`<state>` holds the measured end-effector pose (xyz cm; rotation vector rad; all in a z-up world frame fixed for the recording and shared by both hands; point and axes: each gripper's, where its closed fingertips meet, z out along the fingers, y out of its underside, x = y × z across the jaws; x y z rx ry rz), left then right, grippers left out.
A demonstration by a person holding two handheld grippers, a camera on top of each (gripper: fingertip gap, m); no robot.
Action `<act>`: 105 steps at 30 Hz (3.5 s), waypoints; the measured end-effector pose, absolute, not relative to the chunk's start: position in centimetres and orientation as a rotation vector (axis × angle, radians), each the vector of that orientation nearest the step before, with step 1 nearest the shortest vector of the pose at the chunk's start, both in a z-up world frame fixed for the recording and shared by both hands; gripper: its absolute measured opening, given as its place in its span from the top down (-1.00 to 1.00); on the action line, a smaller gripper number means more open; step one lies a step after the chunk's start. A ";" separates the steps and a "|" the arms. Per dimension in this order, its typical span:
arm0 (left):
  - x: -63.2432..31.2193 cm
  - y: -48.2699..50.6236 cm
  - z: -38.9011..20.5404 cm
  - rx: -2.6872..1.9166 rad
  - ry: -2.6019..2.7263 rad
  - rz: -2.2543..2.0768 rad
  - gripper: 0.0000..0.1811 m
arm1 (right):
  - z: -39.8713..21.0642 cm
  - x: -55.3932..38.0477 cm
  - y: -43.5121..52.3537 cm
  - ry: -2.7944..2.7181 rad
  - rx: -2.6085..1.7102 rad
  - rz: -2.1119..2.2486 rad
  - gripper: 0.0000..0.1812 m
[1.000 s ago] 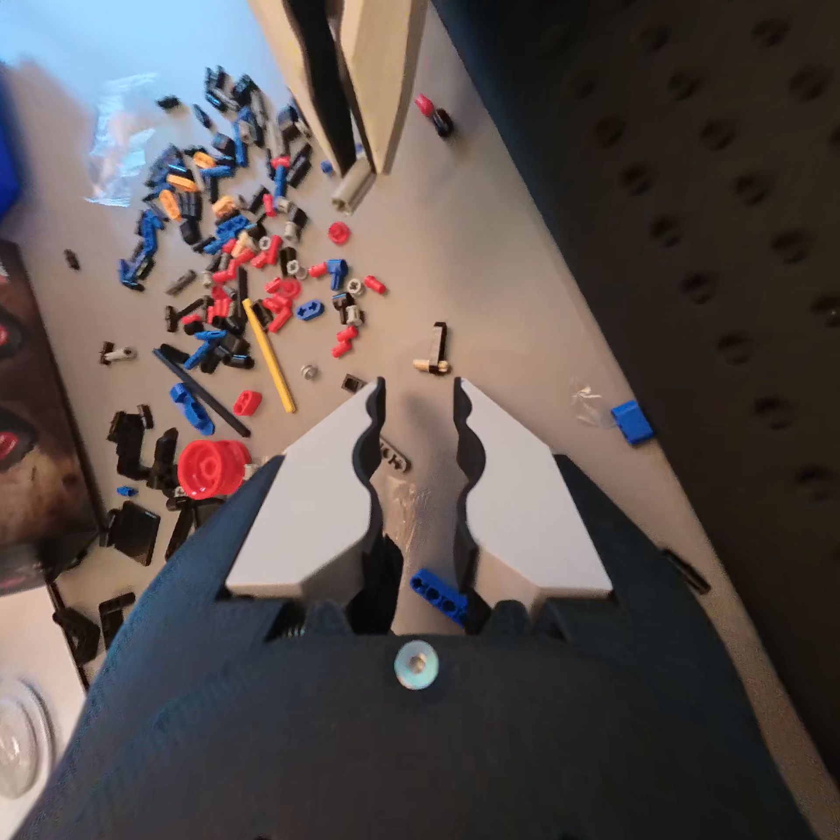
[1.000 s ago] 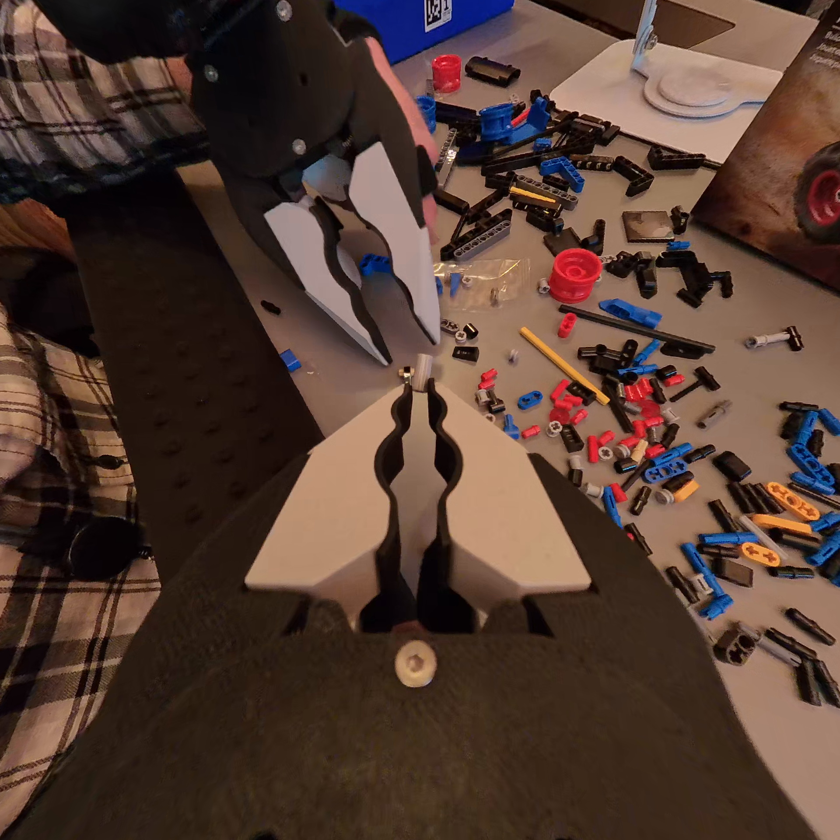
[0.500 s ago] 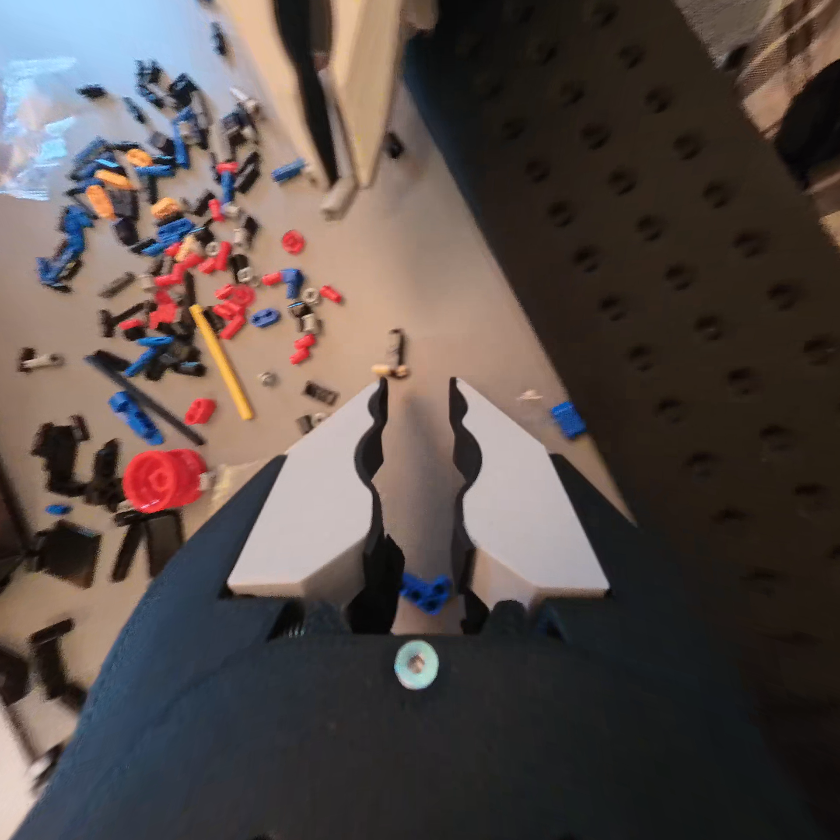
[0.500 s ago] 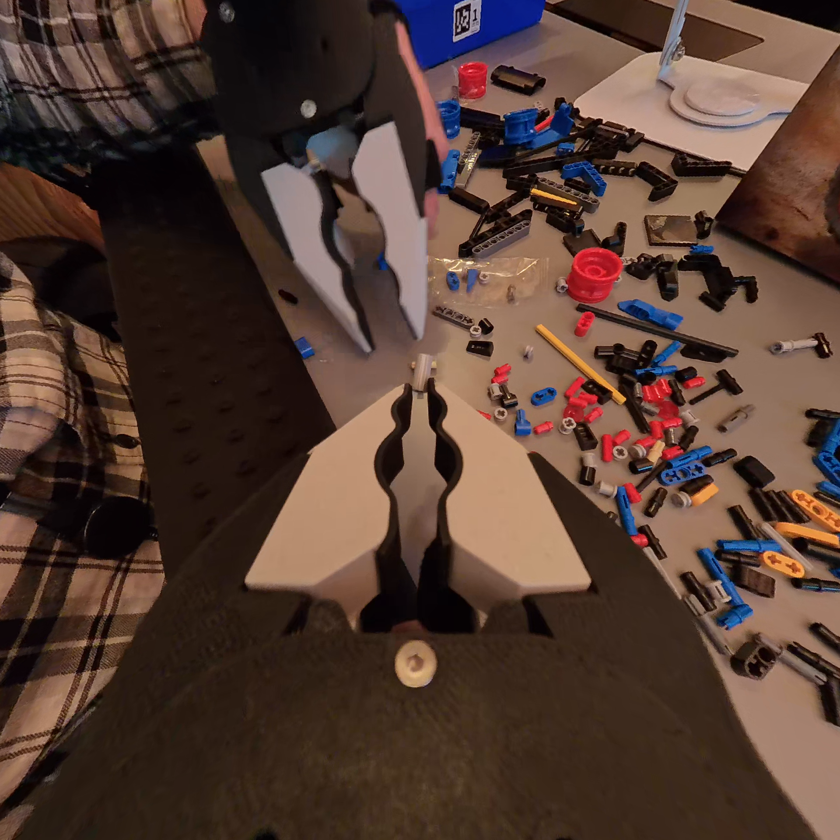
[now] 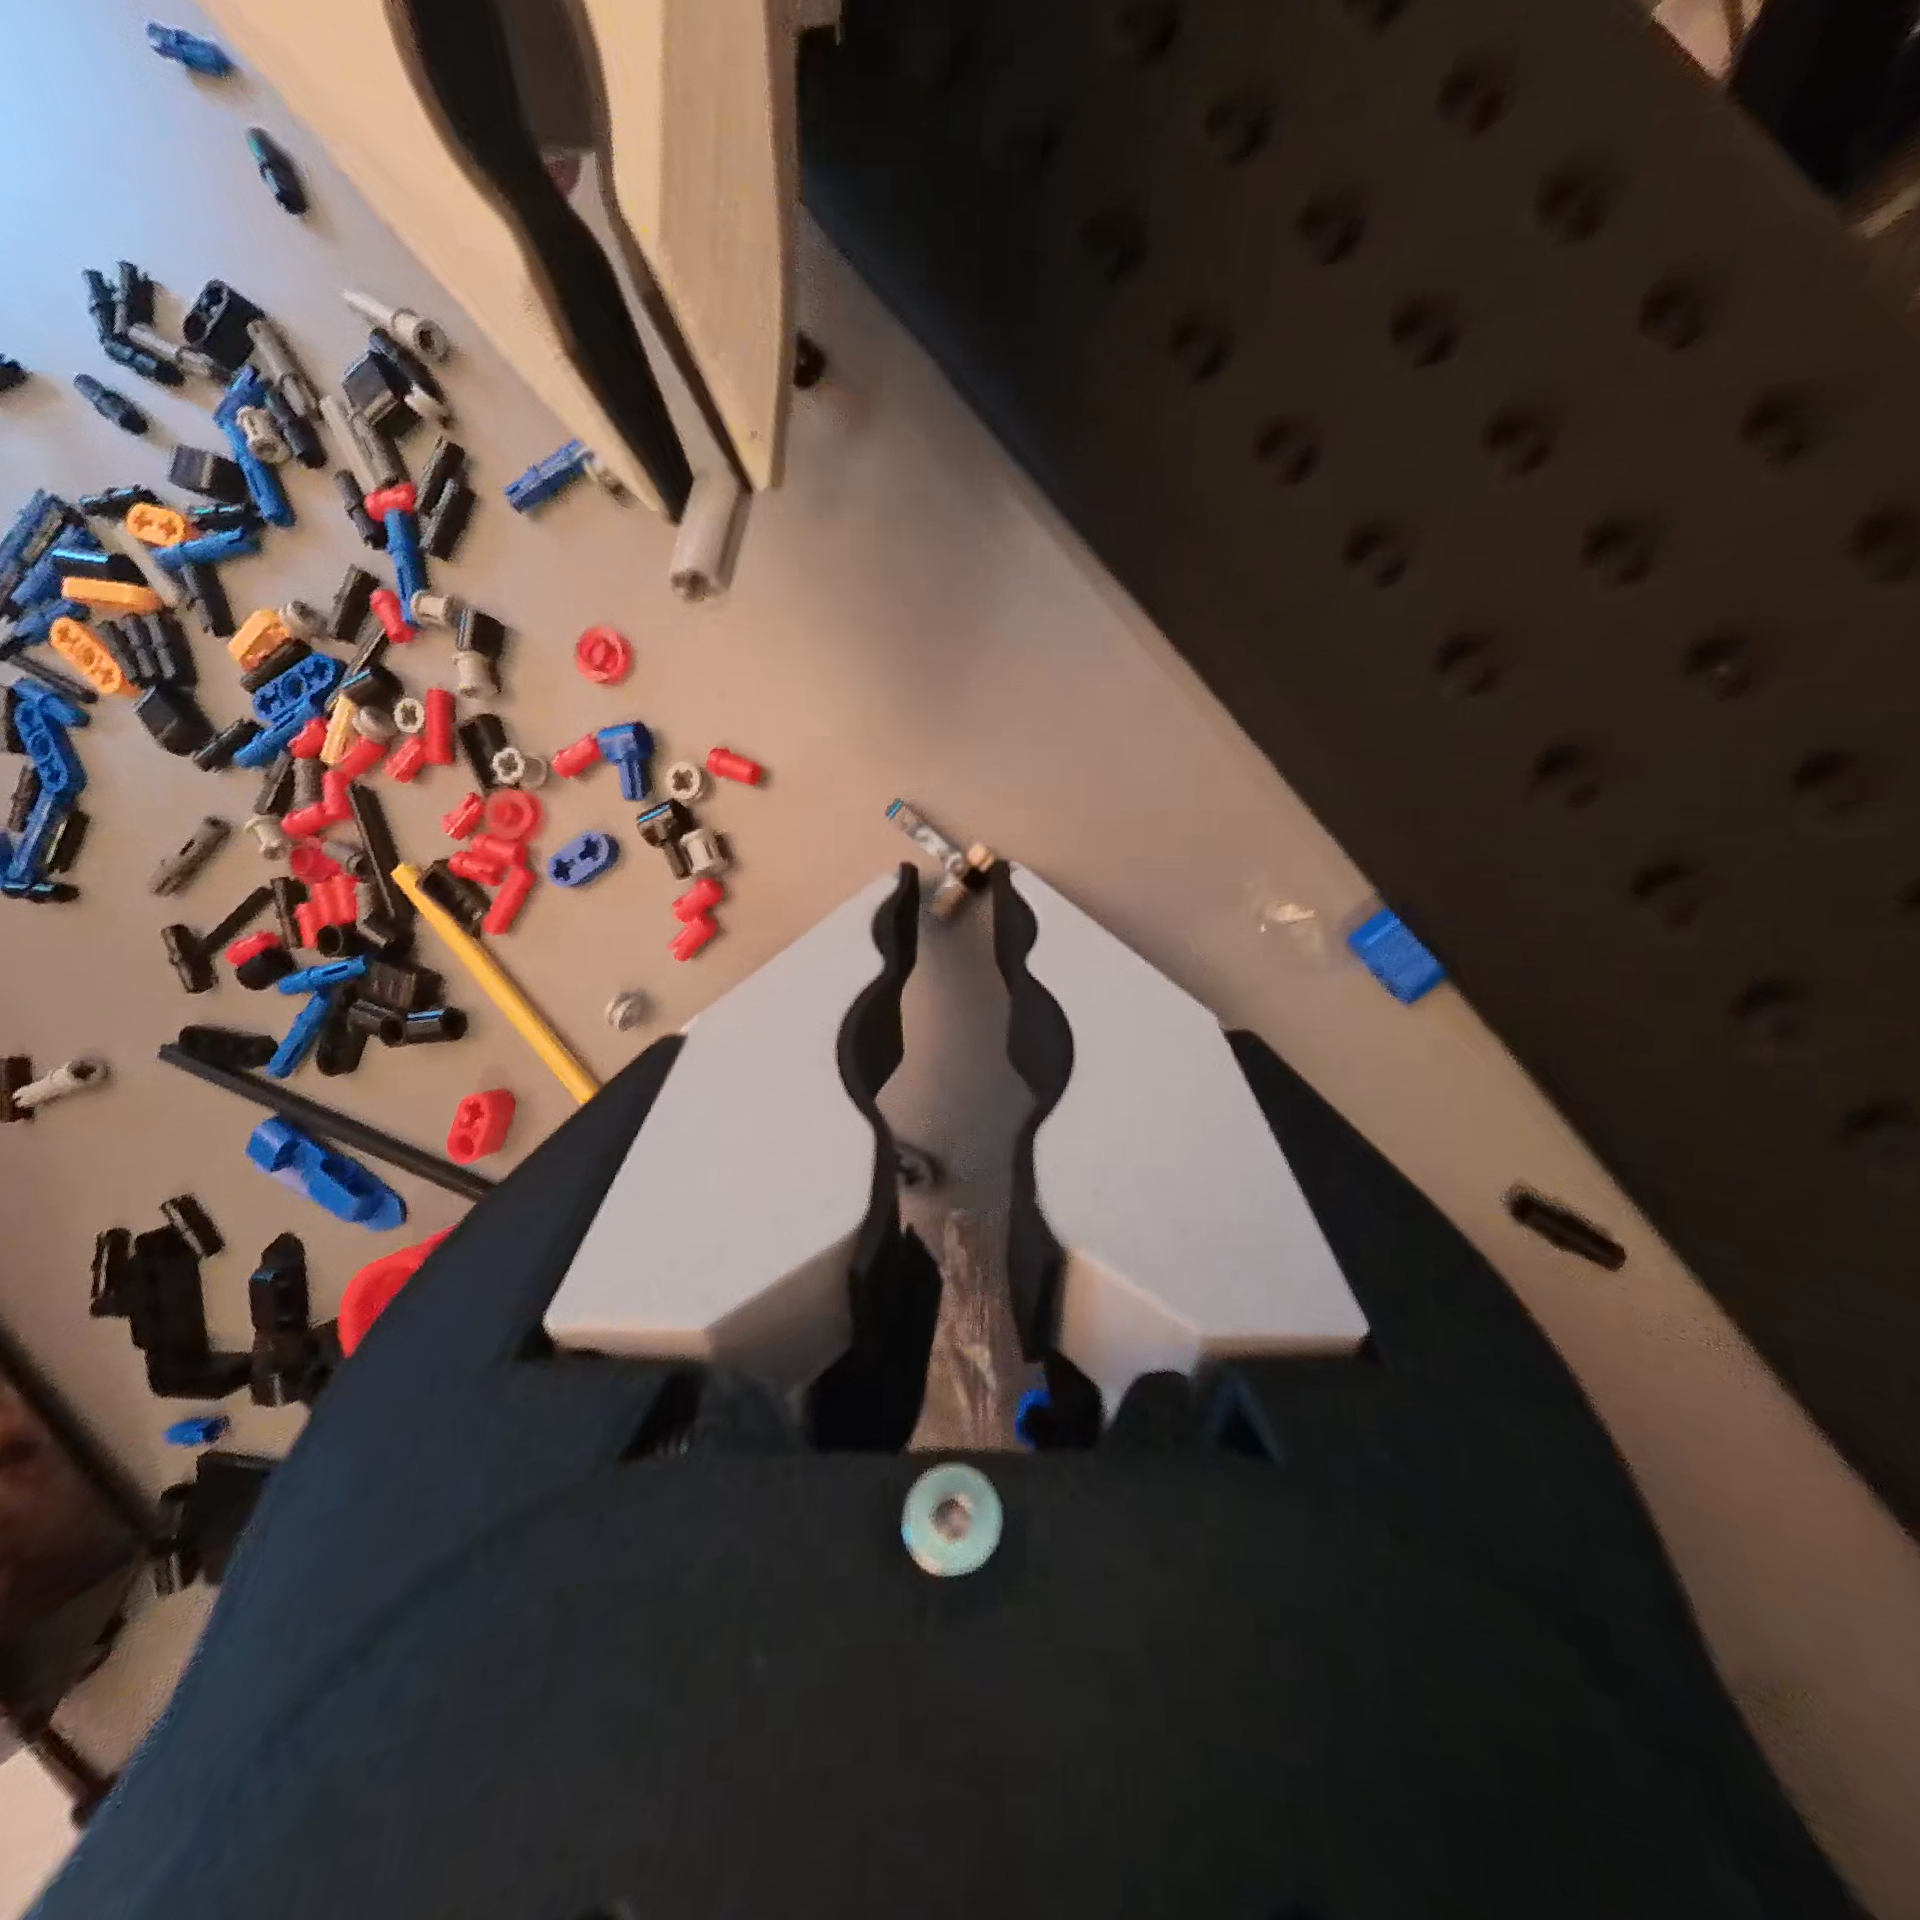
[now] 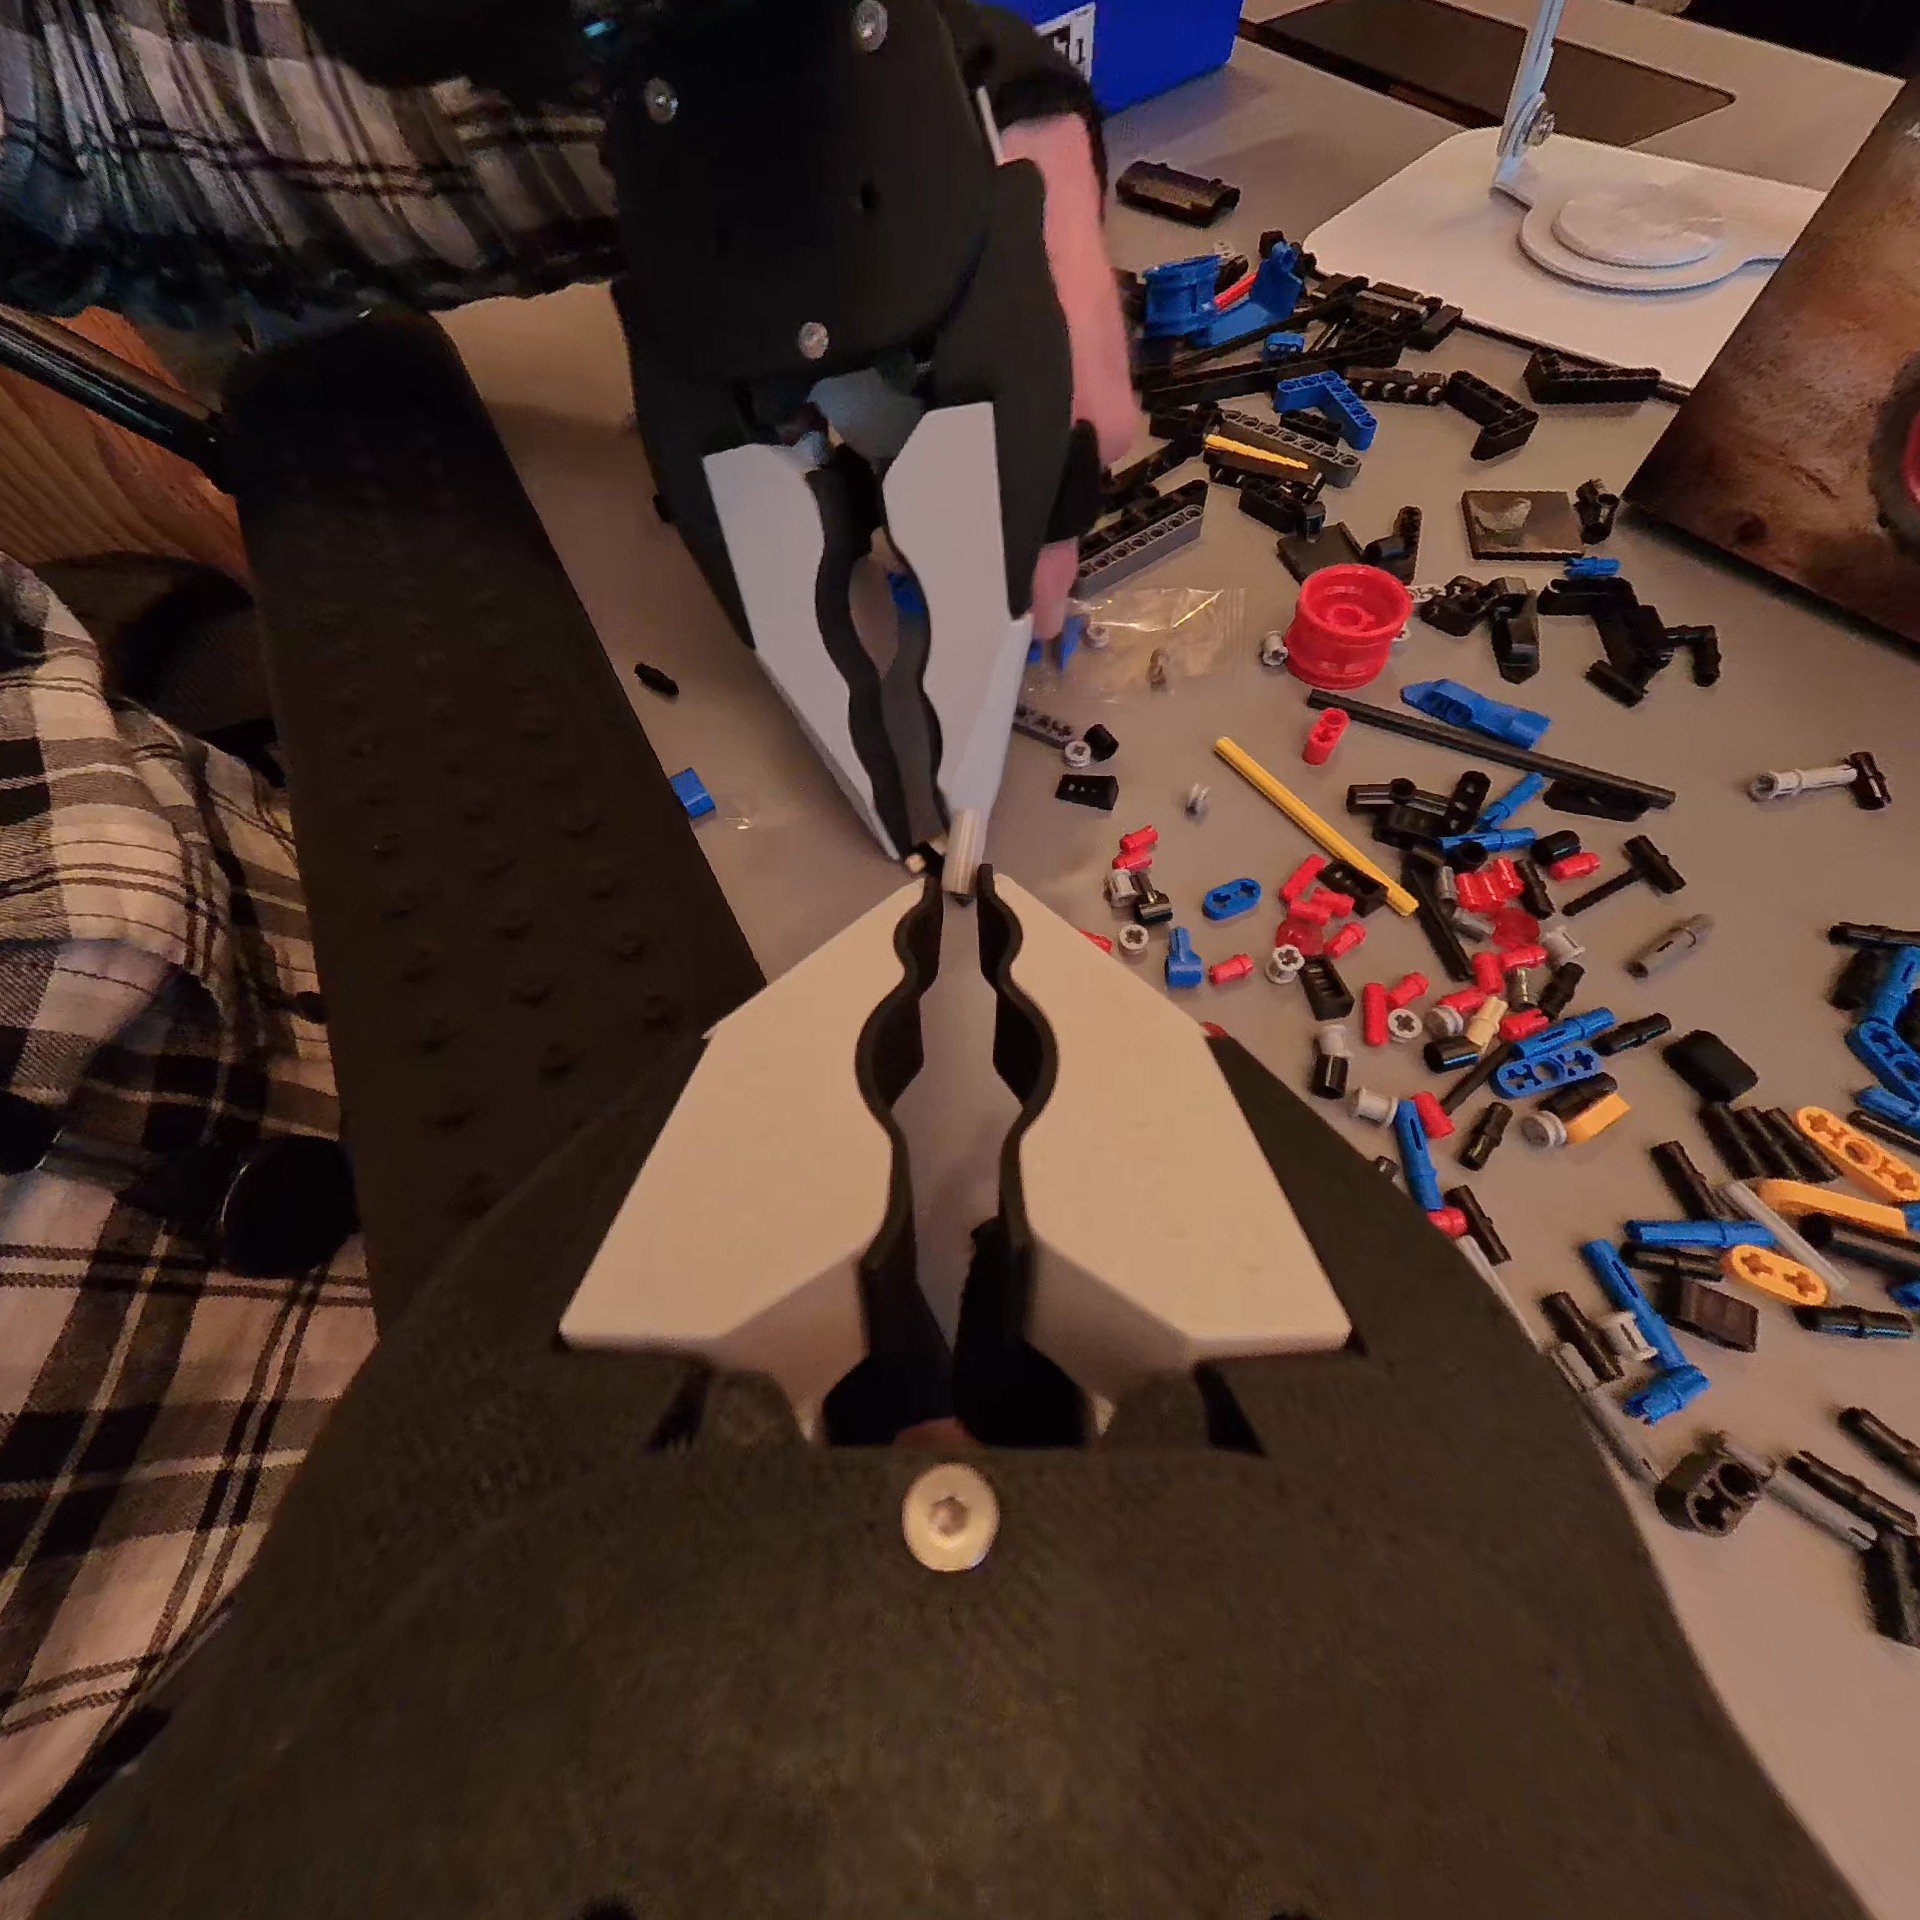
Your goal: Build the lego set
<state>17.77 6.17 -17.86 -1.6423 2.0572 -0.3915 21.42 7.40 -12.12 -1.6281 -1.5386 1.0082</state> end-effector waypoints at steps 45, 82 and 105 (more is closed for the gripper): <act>18.9 7.4 -17.7 -1.898 1.545 -0.407 0.76 | -17.8 20.3 7.8 -1.869 -1.746 0.640 0.94; 18.9 8.0 -17.9 -1.823 1.727 -0.278 0.98 | -17.6 20.4 8.6 -2.061 -1.443 0.324 0.94; 19.1 7.4 -17.3 -1.867 1.688 -0.357 0.96 | -17.5 20.7 8.6 -2.031 -1.451 0.371 0.94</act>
